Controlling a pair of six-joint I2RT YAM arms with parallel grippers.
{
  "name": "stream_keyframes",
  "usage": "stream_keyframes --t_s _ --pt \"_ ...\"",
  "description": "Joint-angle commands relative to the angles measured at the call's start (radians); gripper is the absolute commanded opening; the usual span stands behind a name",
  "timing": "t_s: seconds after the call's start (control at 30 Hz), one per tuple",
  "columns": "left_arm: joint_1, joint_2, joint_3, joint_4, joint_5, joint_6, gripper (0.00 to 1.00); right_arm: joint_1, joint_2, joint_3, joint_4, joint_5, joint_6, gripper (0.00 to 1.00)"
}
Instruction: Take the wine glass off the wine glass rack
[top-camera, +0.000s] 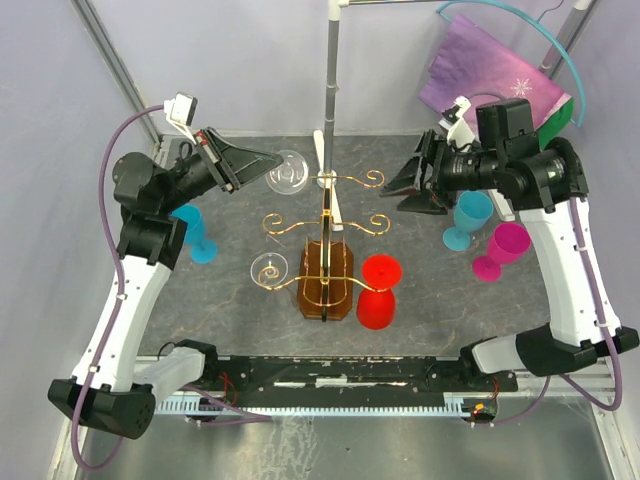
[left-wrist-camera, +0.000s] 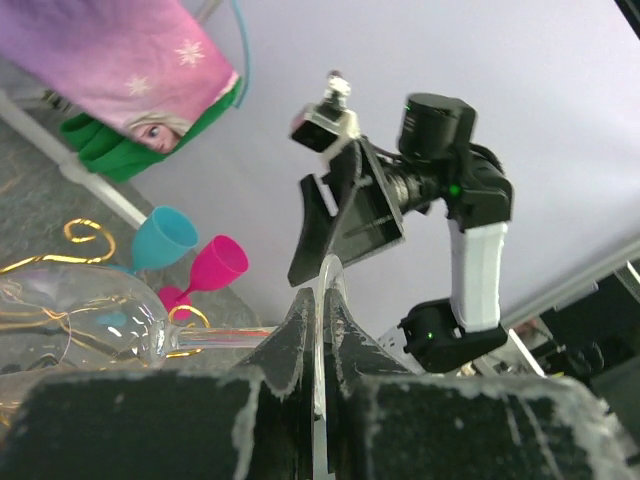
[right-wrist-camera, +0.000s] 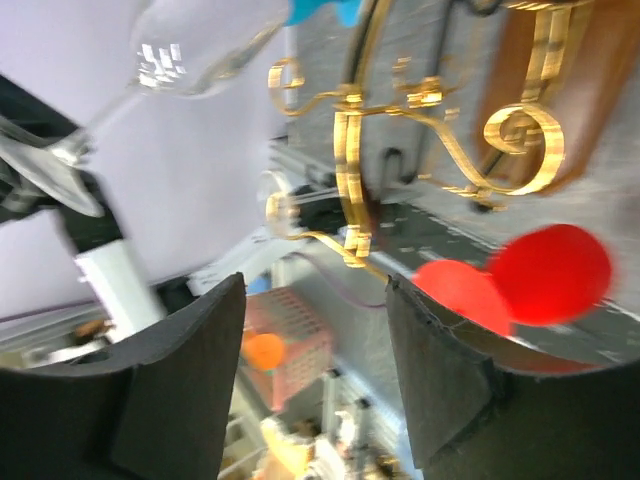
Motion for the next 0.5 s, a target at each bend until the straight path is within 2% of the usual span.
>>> stream_keyframes --t_s 0.0,0.07,0.17,0.2,0.3,0.47 --pt "-0.008 -0.019 0.059 0.239 0.098 -0.036 0.03 0.019 -0.039 -0.092 0.322 -0.244 0.379 0.68" --pt "-0.013 -0.015 0.080 0.276 0.124 -0.032 0.03 0.026 -0.076 -0.209 0.566 -0.294 0.611 0.74" --pt "-0.018 -0.010 0.120 0.292 0.157 -0.009 0.03 0.046 -0.137 -0.396 0.980 -0.294 1.072 0.82" --pt "-0.020 -0.010 0.133 0.294 0.166 0.001 0.03 0.054 -0.145 -0.415 1.025 -0.284 1.123 0.84" --pt "-0.024 -0.004 0.170 0.300 0.197 0.022 0.03 0.077 -0.126 -0.378 0.932 -0.272 1.134 0.88" --pt "-0.036 0.015 0.230 0.307 0.262 0.032 0.03 0.132 -0.081 -0.353 0.986 -0.238 1.223 0.92"
